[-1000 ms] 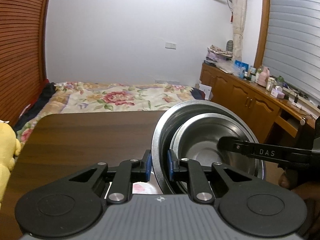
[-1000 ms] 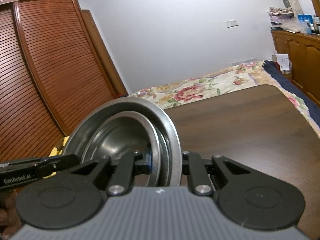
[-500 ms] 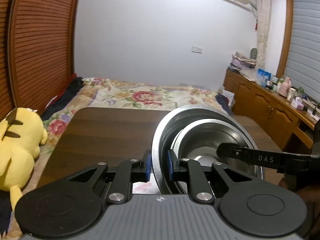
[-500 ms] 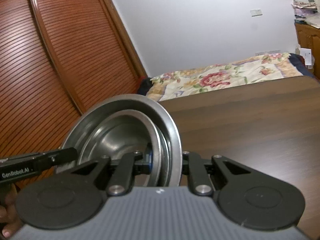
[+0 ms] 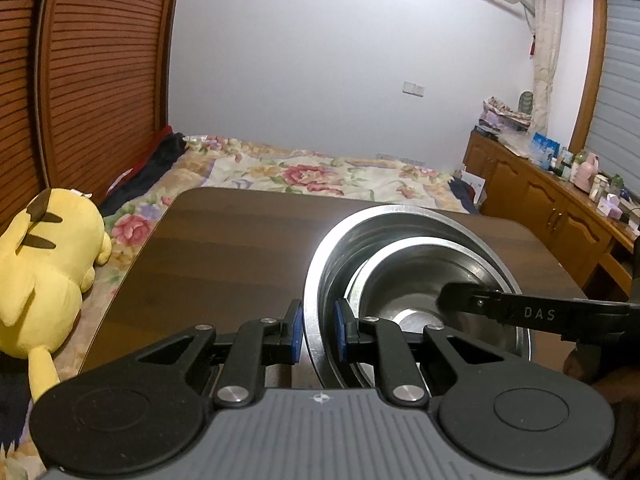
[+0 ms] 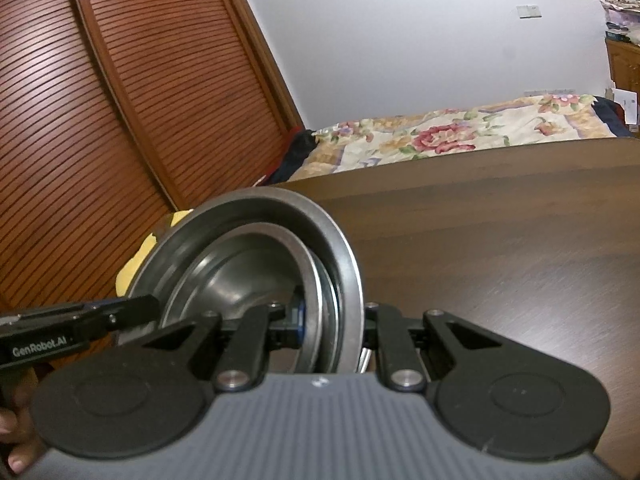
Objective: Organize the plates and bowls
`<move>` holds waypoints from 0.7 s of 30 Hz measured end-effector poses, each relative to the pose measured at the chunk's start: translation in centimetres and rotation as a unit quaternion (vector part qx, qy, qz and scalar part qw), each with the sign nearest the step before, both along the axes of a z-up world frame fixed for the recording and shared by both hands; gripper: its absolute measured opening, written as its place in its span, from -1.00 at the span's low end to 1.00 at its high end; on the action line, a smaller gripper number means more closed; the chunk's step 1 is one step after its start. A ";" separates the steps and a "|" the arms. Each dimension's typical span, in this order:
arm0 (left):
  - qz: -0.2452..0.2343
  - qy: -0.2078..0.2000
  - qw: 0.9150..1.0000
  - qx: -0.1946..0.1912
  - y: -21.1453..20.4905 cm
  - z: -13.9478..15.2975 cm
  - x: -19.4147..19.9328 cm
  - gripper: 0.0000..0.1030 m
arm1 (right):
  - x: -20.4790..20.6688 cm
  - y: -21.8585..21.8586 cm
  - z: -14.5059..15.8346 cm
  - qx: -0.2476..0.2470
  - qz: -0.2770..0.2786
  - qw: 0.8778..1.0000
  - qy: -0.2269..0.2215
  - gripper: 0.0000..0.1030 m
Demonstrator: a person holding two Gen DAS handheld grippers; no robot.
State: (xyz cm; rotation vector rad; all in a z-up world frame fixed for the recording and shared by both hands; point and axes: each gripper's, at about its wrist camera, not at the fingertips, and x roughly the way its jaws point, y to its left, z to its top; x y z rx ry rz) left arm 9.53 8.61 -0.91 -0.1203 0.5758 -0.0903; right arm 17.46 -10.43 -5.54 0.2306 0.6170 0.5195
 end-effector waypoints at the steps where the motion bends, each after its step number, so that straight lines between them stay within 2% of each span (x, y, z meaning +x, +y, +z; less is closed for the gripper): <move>1: 0.001 0.002 1.000 -0.001 0.1 -0.1 0.0 -0.66 | 0.0 0.1 -0.1 -0.001 0.000 1.000 0.001 -0.65; 21: 0.007 0.019 1.000 0.001 0.4 -1.9 0.6 -0.66 | 0.2 1.5 -1.1 -0.030 0.009 0.999 -0.002 -0.65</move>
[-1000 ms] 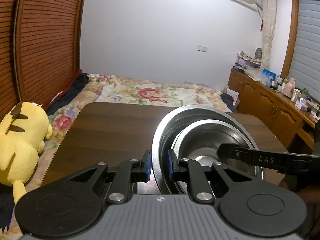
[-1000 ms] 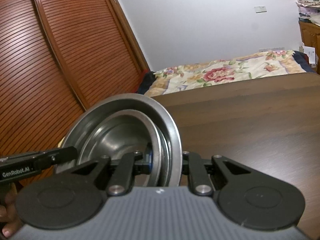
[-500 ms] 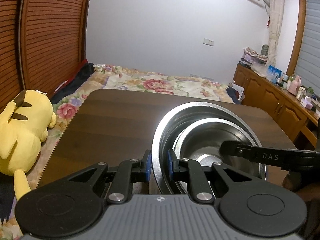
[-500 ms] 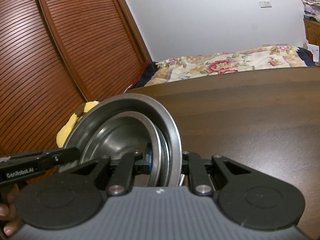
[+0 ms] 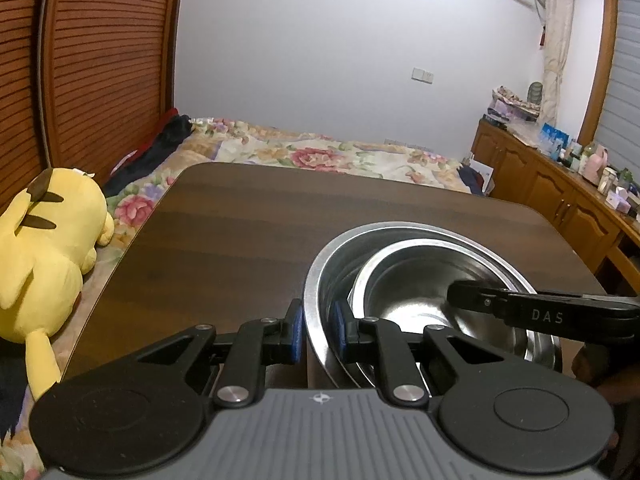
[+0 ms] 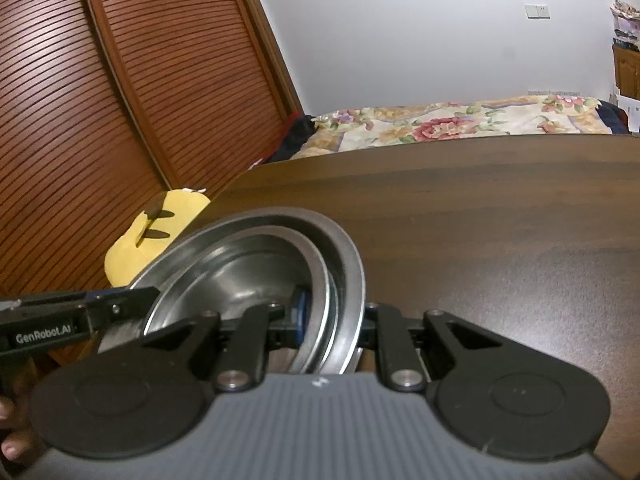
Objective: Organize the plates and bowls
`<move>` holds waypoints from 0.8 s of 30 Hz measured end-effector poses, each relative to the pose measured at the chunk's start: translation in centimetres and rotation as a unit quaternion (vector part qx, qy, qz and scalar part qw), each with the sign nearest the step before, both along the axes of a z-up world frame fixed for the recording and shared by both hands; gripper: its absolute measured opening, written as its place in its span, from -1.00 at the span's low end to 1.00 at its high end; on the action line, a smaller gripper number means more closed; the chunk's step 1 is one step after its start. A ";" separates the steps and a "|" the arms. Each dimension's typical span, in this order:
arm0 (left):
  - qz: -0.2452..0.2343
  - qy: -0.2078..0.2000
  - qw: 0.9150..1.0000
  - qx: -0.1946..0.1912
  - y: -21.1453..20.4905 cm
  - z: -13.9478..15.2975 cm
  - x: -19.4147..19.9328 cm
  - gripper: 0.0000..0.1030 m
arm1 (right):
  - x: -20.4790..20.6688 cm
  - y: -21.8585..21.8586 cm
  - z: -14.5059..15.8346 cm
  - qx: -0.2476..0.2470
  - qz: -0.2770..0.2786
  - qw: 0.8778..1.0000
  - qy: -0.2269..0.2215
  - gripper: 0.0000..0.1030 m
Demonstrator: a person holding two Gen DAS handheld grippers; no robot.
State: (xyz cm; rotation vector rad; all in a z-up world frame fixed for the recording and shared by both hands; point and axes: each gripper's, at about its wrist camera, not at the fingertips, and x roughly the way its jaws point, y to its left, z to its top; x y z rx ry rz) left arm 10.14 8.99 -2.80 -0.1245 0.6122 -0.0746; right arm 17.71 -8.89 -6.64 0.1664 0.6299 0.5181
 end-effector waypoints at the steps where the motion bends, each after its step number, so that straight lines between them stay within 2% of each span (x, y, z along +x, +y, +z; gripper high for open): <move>1: 0.000 0.000 1.000 0.001 0.0 0.0 0.0 -0.66 | -0.1 0.1 0.0 -0.003 0.000 1.000 -0.003 -0.65; 9: -0.002 -0.002 1.000 0.005 0.0 -0.6 0.0 -0.66 | -0.6 0.3 -0.1 -0.025 0.015 0.999 -0.034 -0.52; 11: -0.001 -0.002 1.000 0.007 -0.2 -0.5 0.0 -0.66 | -0.7 0.4 0.0 -0.028 0.025 0.998 -0.042 -0.33; 13: -0.001 -0.003 1.000 0.008 -0.2 -0.5 0.0 -0.66 | -0.9 0.4 0.3 -0.030 0.038 0.997 -0.054 -0.04; 16: -0.002 -0.003 1.000 0.007 -0.2 -0.5 0.0 -0.65 | -1.3 0.6 0.6 -0.048 0.039 0.996 -0.069 0.22; 20: 0.000 -0.004 1.000 0.010 -0.3 -0.5 0.0 -0.64 | -1.3 0.5 1.0 -0.057 0.035 0.995 -0.080 0.30; 24: 0.006 -0.010 1.000 0.017 -0.3 -0.2 -0.1 -0.47 | -1.4 -0.3 1.4 -0.051 0.024 0.995 -0.085 0.32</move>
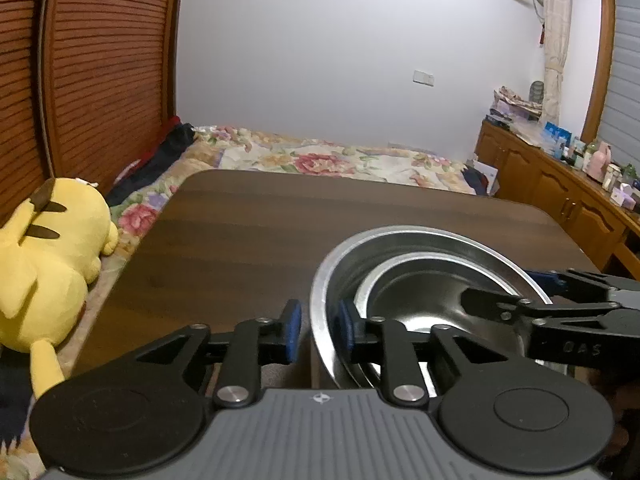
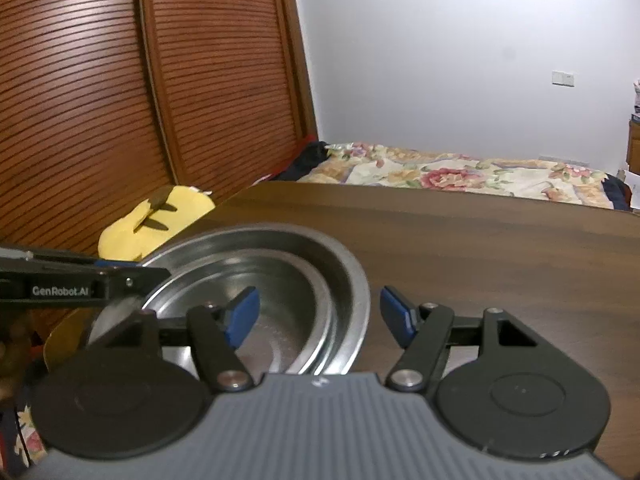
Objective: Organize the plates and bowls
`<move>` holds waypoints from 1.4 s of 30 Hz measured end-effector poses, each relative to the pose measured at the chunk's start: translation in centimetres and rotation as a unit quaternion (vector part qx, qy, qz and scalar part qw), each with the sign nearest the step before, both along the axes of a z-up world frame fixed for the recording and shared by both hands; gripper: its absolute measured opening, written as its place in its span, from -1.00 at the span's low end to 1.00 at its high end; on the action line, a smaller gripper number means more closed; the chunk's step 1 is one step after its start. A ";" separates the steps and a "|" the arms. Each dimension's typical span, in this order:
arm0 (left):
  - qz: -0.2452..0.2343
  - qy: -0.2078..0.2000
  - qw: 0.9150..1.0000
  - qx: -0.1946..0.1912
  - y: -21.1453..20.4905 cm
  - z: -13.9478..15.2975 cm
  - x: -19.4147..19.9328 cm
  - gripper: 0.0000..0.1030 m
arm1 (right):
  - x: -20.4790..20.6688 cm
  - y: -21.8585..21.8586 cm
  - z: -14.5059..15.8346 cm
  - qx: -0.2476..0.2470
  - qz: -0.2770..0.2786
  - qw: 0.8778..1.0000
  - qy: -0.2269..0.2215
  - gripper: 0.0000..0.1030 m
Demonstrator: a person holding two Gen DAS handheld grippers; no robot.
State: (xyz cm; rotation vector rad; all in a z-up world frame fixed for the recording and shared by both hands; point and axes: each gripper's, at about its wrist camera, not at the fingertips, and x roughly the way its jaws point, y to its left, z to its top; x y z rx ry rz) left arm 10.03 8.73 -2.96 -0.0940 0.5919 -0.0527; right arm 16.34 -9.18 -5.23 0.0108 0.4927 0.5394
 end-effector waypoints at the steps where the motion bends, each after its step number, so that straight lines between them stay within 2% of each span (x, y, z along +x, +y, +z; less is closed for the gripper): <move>1: 0.002 -0.003 1.000 0.003 0.0 0.1 -0.1 -0.45 | -0.1 -0.2 0.2 0.003 -0.002 1.000 -0.001 0.35; 4: 0.005 -0.008 1.000 0.013 0.1 0.5 -0.2 -0.31 | -0.6 -0.8 0.6 0.008 -0.009 1.000 -0.007 0.42; 6: 0.000 -0.015 1.000 0.011 0.1 0.8 -0.4 0.00 | -0.9 -1.1 0.9 0.010 -0.013 1.000 -0.014 0.50; 10: 0.002 -0.022 1.000 0.022 0.0 1.3 -0.7 0.19 | -1.6 -1.5 1.5 0.013 -0.018 0.999 -0.025 0.64; 11: 0.001 -0.024 0.999 0.023 -0.1 1.5 -0.8 0.29 | -1.8 -1.6 1.5 0.014 -0.019 0.999 -0.026 0.66; 13: -0.001 -0.033 0.999 0.029 -0.5 1.8 -1.1 0.48 | -2.3 -1.8 1.8 0.016 -0.022 0.999 -0.031 0.87; 15: -0.006 -0.044 0.998 0.035 -1.0 2.2 -1.4 0.79 | -2.7 -1.9 1.9 0.018 -0.026 0.999 -0.042 0.99; 18: -0.010 -0.057 0.998 0.035 -1.5 2.8 -1.9 0.94 | -3.5 -2.4 2.2 0.012 -0.041 0.998 -0.051 1.00; 20: -0.014 -0.065 0.997 0.033 -2.0 3.1 -2.2 1.00 | -3.8 -2.7 2.4 0.010 -0.055 0.997 -0.052 1.00; 31: -0.017 -0.080 0.995 0.058 -6.0 4.6 -3.8 1.00 | -6.7 -5.1 3.4 0.003 -0.124 0.990 -0.061 1.00; 35: -0.027 -0.086 0.994 0.054 -7.1 5.1 -4.5 1.00 | -7.6 -5.6 3.6 -0.002 -0.141 0.988 -0.064 1.00; 42: -0.035 -0.099 0.992 0.076 -8.5 5.6 -6.0 1.00 | -8.3 -6.3 4.1 -0.003 -0.162 0.984 -0.070 1.00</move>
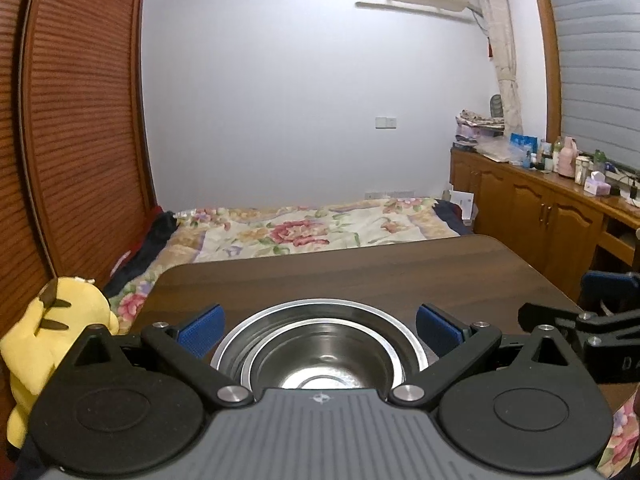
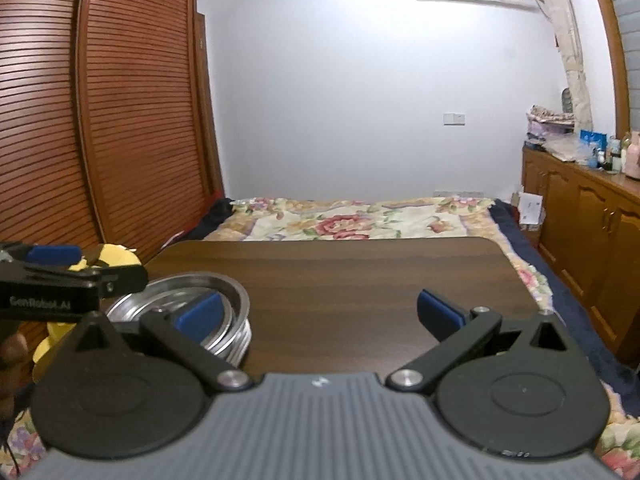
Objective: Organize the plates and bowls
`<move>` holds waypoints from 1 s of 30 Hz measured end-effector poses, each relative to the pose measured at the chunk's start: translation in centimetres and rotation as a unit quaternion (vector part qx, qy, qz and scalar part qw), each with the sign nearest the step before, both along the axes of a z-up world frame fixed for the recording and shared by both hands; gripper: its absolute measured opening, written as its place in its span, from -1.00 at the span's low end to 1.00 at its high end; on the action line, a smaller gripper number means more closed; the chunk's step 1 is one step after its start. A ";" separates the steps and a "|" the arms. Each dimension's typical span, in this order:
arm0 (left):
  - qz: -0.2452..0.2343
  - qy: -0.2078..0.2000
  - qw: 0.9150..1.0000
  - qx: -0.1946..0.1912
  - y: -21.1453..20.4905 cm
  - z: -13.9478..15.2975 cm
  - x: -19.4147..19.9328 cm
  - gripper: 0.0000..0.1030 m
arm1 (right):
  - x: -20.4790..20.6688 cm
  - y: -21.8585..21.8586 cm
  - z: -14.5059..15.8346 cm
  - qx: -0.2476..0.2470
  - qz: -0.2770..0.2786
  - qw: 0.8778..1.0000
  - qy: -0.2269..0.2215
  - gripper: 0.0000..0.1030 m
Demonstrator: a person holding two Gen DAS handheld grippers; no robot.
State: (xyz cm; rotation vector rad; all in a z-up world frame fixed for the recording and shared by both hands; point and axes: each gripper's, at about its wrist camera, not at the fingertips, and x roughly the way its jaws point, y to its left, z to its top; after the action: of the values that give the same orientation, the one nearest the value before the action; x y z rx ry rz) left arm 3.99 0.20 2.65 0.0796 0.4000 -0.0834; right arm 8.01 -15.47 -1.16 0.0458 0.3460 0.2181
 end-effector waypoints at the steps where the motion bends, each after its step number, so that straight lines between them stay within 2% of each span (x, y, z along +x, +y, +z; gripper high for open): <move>1: 0.002 -0.001 1.000 0.002 -0.1 0.0 -0.2 1.00 | -0.1 0.0 0.0 0.000 -0.003 1.000 -0.001 1.00; 10: 0.003 -0.002 1.000 0.001 -0.3 -0.6 -2.1 1.00 | -1.5 -0.6 -0.3 0.008 -0.011 1.000 -0.001 1.00; 30: 0.022 0.010 1.000 -0.005 0.1 -3.2 -2.6 1.00 | -2.6 -0.9 -2.8 -0.003 -0.028 1.000 -0.006 1.00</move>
State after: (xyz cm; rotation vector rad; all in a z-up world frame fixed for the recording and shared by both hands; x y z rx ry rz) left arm 1.34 0.34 -0.57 0.0590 0.4212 -0.0424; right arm 5.38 -16.39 -3.95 0.0474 0.3325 0.1615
